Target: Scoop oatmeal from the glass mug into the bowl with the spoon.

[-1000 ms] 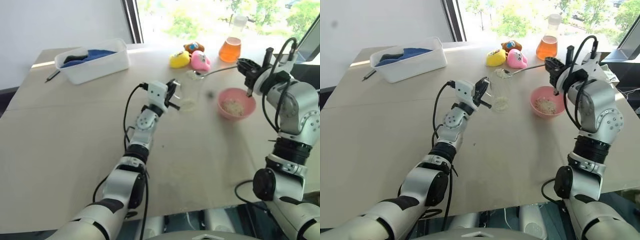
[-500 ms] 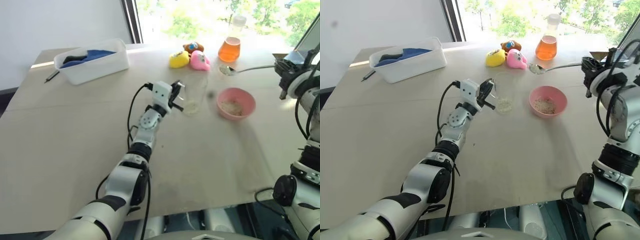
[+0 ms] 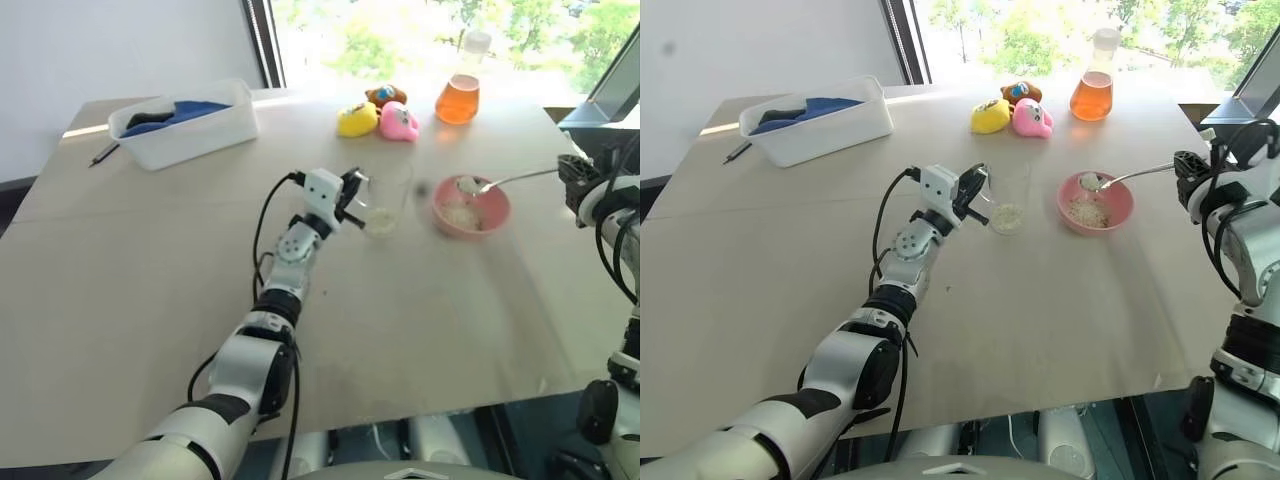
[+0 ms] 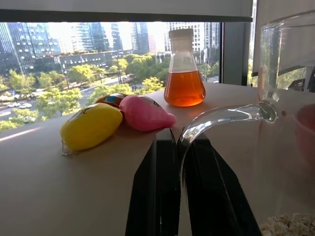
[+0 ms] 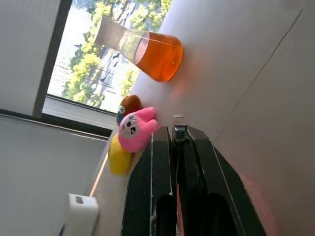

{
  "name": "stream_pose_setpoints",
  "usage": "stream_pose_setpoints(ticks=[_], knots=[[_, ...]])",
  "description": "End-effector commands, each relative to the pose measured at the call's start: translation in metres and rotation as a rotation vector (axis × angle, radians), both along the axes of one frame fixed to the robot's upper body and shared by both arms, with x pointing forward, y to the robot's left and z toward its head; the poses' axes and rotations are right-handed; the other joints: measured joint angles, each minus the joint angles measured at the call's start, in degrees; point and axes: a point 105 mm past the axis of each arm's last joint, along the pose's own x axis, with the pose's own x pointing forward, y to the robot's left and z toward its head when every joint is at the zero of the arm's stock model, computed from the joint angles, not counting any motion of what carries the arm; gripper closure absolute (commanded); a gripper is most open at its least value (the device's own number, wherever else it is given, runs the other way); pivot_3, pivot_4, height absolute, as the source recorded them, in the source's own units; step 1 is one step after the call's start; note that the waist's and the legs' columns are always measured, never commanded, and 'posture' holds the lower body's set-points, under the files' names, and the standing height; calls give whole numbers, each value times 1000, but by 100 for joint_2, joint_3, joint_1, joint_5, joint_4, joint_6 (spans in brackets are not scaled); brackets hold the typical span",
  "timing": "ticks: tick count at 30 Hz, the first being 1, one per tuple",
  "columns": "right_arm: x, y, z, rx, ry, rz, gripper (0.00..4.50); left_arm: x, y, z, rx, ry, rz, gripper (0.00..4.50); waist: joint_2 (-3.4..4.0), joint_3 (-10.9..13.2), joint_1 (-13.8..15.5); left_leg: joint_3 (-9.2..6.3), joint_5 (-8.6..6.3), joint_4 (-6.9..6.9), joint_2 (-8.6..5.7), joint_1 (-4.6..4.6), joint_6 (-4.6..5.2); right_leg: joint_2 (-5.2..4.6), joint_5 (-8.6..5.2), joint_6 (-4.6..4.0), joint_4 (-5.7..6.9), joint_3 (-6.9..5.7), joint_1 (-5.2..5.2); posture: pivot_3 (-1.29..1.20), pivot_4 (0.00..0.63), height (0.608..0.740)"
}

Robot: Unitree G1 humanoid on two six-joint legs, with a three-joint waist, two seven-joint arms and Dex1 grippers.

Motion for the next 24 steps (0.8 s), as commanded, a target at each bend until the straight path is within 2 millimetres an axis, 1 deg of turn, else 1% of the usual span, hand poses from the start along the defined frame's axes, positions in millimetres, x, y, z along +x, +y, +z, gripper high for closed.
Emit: stream_pose_setpoints(ticks=[1,9,12,15,19,22,23,24], knots=[[3,12,20,-201,-73,43,4500,-4,5,11,-33,-57,8,4462,0,0,0,1,0,0,0,1,0,0,0,0,0,1,0,0,150,740],[8,44,49,-607,-187,133,4500,-5,11,7,-37,-51,33,4462,0,0,11,-3,0,3,-2,0,0,0,0,0,-1,-2,0,0,150,740],[8,61,59,-819,-239,163,4500,-6,11,6,-42,-52,33,4462,0,0,8,-2,0,4,-4,1,0,0,0,0,0,-2,0,0,150,740],[6,79,63,-1019,-291,216,4500,-7,11,5,-45,-50,34,4462,0,0,11,-5,0,4,-4,0,-1,0,0,0,-1,-4,-1,0,150,740],[4,92,65,-1167,-335,283,4500,-8,12,4,-47,-49,39,4462,-1,1,18,-7,0,6,-10,-2,-1,-3,0,0,-3,-7,-1,0,150,740],[4,94,64,-1270,-351,307,4500,-8,14,4,-47,-49,46,4462,-1,1,22,-9,0,7,-11,-3,-1,-4,0,0,-5,-8,-1,0,150,740],[4,93,64,-1273,-350,304,4500,-8,15,5,-47,-50,48,4462,-1,1,24,-9,0,6,-11,-2,-1,-4,0,0,-5,-9,-1,0,150,740],[6,89,64,-1238,-346,291,4500,-8,15,5,-47,-51,49,4462,-2,1,23,-11,0,7,-11,-2,-1,-4,0,0,-5,-10,-1,0,150,740]])
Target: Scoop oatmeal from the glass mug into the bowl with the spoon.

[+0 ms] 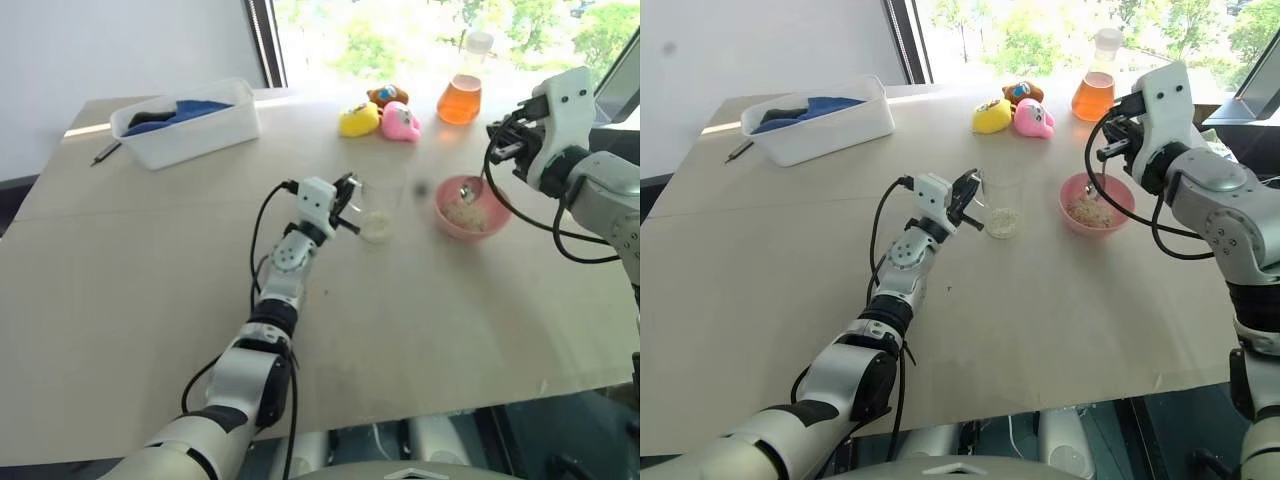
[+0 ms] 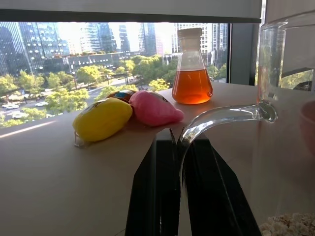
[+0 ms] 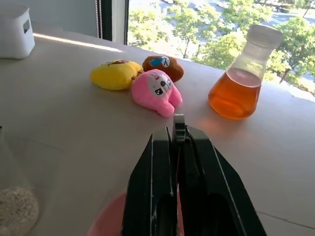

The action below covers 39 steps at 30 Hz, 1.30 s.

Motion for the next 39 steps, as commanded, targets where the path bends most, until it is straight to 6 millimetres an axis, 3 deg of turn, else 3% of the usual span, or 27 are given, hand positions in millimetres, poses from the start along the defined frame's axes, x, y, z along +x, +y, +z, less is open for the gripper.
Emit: stream_pose_setpoints(ticks=[1,3,5,8,12,17,21,27,34,35,39], knots=[[-2,-9,27,83,-98,-24,4500,-1,7,13,-31,-51,24,4462,0,0,-6,0,0,0,0,0,0,0,0,0,1,0,0,0,150,740],[3,-23,41,274,-120,-71,4500,-1,11,14,-30,-54,34,4462,-4,1,-19,2,0,0,1,3,-1,2,0,0,2,2,1,0,150,740],[4,-23,54,439,-126,-50,4500,-1,14,13,-32,-50,45,4462,-4,1,-13,2,1,3,2,3,-2,0,0,0,10,4,0,0,150,740],[-2,-3,71,686,-83,106,4500,0,14,14,-28,-48,50,4462,-3,1,-27,1,1,3,3,4,-2,1,0,0,10,4,-2,0,150,740],[-20,27,89,840,-5,345,4500,1,16,16,-25,-49,62,4462,-2,0,-22,-6,1,2,7,3,-2,2,0,0,11,1,-2,0,150,740],[-27,46,76,815,104,421,4500,1,17,16,-23,-51,67,4462,-2,0,-12,-7,1,3,0,-1,-1,-10,0,0,10,0,-1,0,150,740],[-22,57,50,723,171,386,4500,-1,19,13,-21,-47,73,4462,-2,0,-22,-8,1,2,1,-1,-1,-8,0,0,11,-2,-1,0,150,740],[-10,75,28,677,205,348,4500,-3,18,11,-14,-42,67,4462,-2,0,-42,-3,1,2,1,4,-1,-3,0,0,14,3,-2,0,150,740],[-1,89,28,692,187,368,4500,-6,21,9,-12,-39,77,4462,-2,0,-41,-3,1,3,-3,3,-1,-4,0,0,12,3,-2,0,150,740],[-3,92,29,690,188,386,3752,-7,24,9,-12,-39,82,4500,-1,0,-46,-4,1,2,-3,4,-1,-4,0,0,12,3,-2,0,150,740],[2,85,36,696,140,358,2144,-11,41,1,-6,-4,118,4500,0,-1,-57,-4,1,0,-2,5,-1,-3,0,0,11,4,-2,0,150,740]])
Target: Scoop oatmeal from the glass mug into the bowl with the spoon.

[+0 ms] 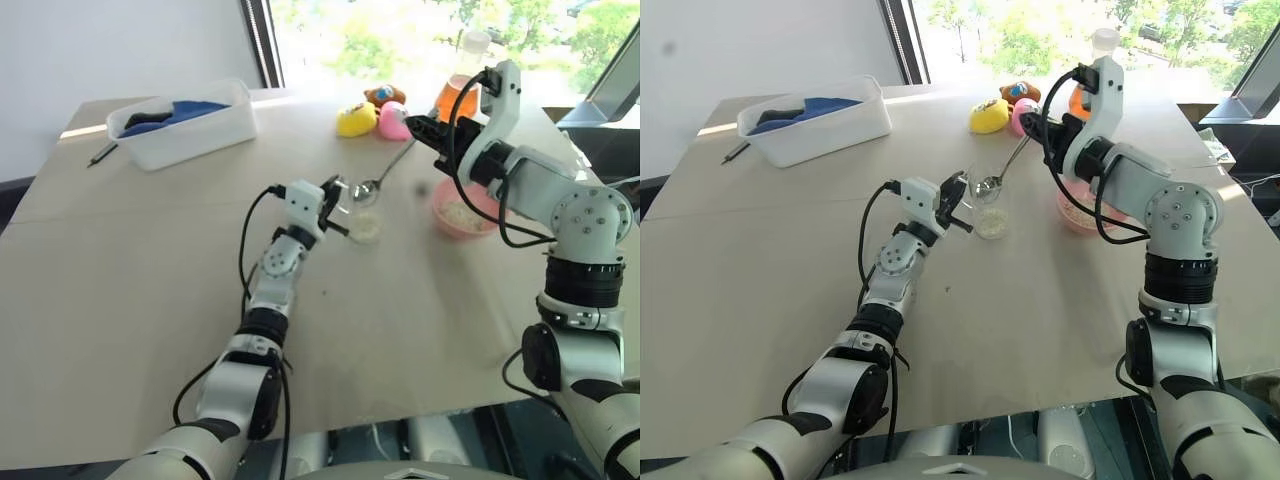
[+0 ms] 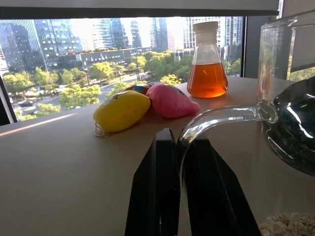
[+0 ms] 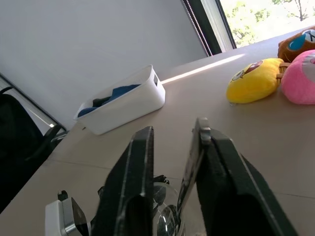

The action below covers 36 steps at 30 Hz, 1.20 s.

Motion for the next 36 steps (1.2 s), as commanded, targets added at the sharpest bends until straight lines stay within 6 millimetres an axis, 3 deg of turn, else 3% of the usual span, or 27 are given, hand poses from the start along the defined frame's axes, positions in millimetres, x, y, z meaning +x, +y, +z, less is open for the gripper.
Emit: stream_pose_setpoints(ticks=[1,7,16,34,35,36], knots=[[-1,-8,29,26,-111,-29,2144,-5,20,7,-21,-16,46,4500,1,0,-5,0,0,0,0,1,0,0,0,0,1,0,-1,0,150,740],[3,-24,44,81,-150,-67,2144,-21,45,7,-8,-11,86,4500,2,-1,0,-1,0,0,3,4,0,0,0,0,2,2,1,0,150,740],[9,-37,37,88,-136,-105,2144,-38,72,7,-27,27,145,4500,3,-2,16,-1,0,1,5,4,-1,-1,0,0,4,4,0,0,150,740],[11,-35,24,59,-112,-97,2144,-45,72,4,0,23,154,4500,3,-2,15,0,0,0,4,4,-1,-1,0,0,4,5,0,0,150,740],[11,-35,23,59,-110,-96,2063,-46,72,3,9,22,150,3907,3,-2,15,0,0,0,5,4,-1,-1,0,0,4,5,0,0,150,740],[11,-35,23,59,-109,-96,2063,-46,71,3,16,22,149,3694,3,-2,15,0,0,0,5,4,-1,-1,0,0,3,5,0,0,150,740]])
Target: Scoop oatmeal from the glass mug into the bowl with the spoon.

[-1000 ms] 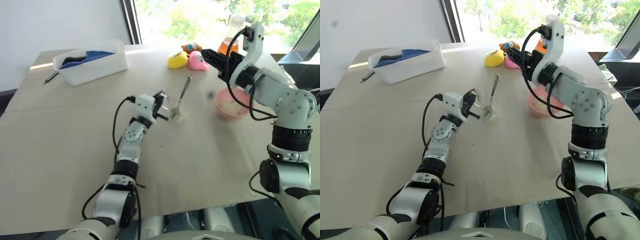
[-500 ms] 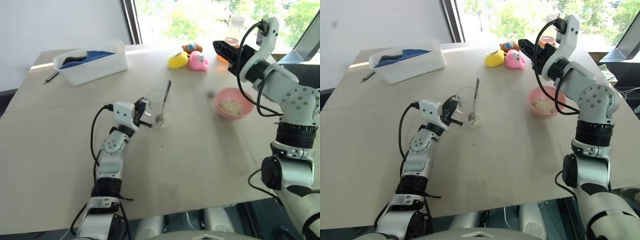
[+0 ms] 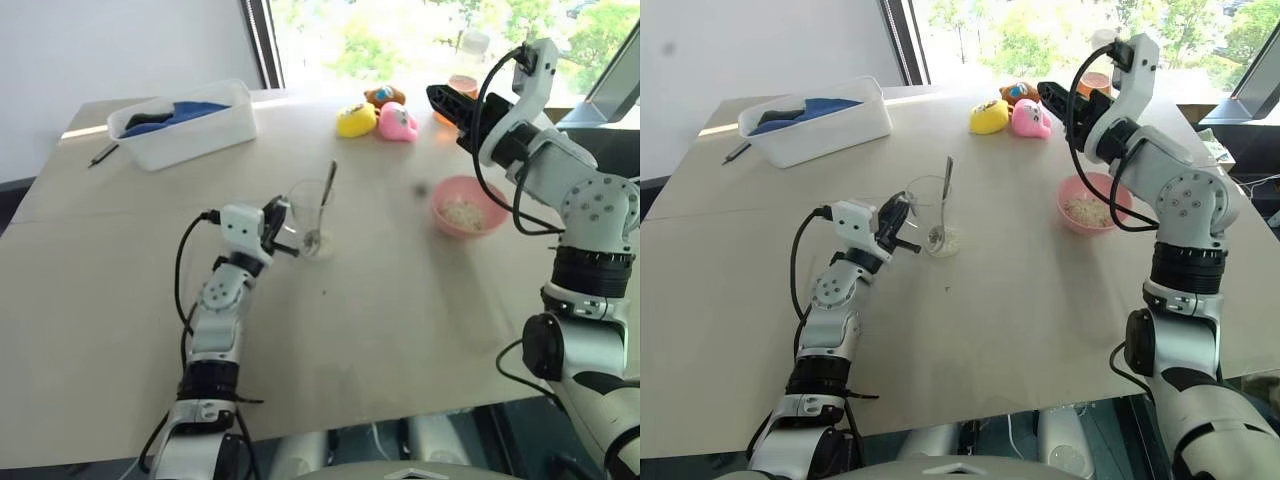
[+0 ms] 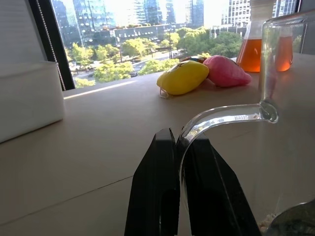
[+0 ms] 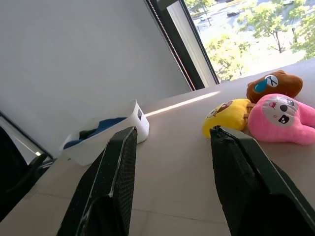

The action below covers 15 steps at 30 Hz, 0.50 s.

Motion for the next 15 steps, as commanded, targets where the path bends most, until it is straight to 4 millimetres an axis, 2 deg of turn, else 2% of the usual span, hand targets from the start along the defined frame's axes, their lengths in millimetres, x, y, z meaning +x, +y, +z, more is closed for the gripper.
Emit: stream_pose_setpoints(ticks=[1,2,3,6,11,15], knots=[[-5,-2,9,12,-43,0,2063,-5,-2,8,24,-44,-14,3465,0,0,2,0,0,0,0,0,0,0,0,0,0,0,0,0,150,740],[-5,-2,8,12,-42,1,2063,-6,-3,7,22,-42,-18,3016,0,0,4,0,0,0,0,0,0,0,0,0,0,0,0,0,150,740],[-5,-2,8,11,-40,2,2063,-6,-3,7,21,-41,-21,2372,0,0,5,0,0,0,0,0,0,-1,0,0,0,0,0,0,150,740],[-5,-2,8,12,-39,3,2063,-8,-3,6,23,-46,-26,1296,0,0,6,0,0,0,0,0,0,-1,0,0,0,0,0,0,150,740],[-8,-3,6,5,-37,14,2063,-16,-4,3,26,-35,-49,1296,0,0,5,0,0,-1,0,0,0,-1,0,0,-1,0,0,0,150,740],[-17,-5,-5,-27,-30,50,2063,-27,-1,1,42,-23,-60,1296,0,0,14,-1,0,-2,2,-1,0,-3,0,0,-2,-1,0,0,150,740]])
